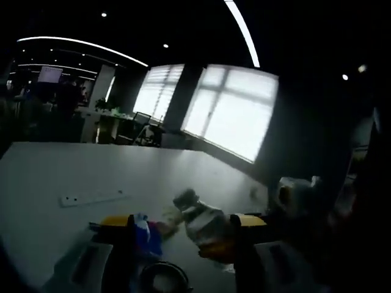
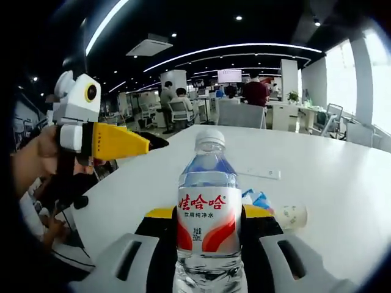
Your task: Arrange the tabletop items into an orderly group along one side of the table until the central work area is clear of visible clutter.
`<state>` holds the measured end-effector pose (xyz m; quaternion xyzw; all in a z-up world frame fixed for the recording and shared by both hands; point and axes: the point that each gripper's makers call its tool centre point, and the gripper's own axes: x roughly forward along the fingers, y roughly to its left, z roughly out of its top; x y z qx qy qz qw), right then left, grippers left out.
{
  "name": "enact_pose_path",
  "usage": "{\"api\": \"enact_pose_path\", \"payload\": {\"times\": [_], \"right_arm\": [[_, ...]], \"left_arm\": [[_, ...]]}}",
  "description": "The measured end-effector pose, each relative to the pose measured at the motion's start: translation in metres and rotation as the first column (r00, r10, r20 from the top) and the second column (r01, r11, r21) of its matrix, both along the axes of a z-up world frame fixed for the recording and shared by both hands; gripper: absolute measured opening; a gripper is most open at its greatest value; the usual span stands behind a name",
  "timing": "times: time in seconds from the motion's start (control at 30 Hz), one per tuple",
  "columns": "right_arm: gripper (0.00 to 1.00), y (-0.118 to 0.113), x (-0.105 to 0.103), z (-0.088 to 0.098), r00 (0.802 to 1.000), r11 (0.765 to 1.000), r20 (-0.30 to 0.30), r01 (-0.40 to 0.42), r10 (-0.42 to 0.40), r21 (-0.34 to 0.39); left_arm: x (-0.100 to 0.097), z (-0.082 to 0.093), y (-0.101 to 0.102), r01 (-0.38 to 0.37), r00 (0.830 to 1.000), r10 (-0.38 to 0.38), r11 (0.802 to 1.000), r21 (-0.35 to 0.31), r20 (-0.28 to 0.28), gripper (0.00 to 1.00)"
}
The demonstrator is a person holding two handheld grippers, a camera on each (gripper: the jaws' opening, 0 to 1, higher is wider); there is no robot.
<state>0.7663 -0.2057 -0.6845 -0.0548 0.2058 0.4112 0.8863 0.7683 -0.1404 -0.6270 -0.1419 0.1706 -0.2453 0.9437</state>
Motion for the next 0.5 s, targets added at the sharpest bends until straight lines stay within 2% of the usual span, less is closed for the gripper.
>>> {"api": "enact_pose_path", "payload": {"times": [0.1,0.5], "right_arm": [[0.33,0.005,-0.005,0.001,1.000,1.000,0.002,-0.016,0.016,0.009],[0.33,0.017,-0.018,0.014,0.997,0.996,0.037,-0.065,0.063,0.060]], "left_arm": [[0.006,0.002,-0.001,-0.009,1.000,0.008,0.999,-0.051,-0.008,0.55],[0.015,-0.001,-0.011,0.002,0.999,-0.007,0.990,-0.143,-0.035,0.46]]}}
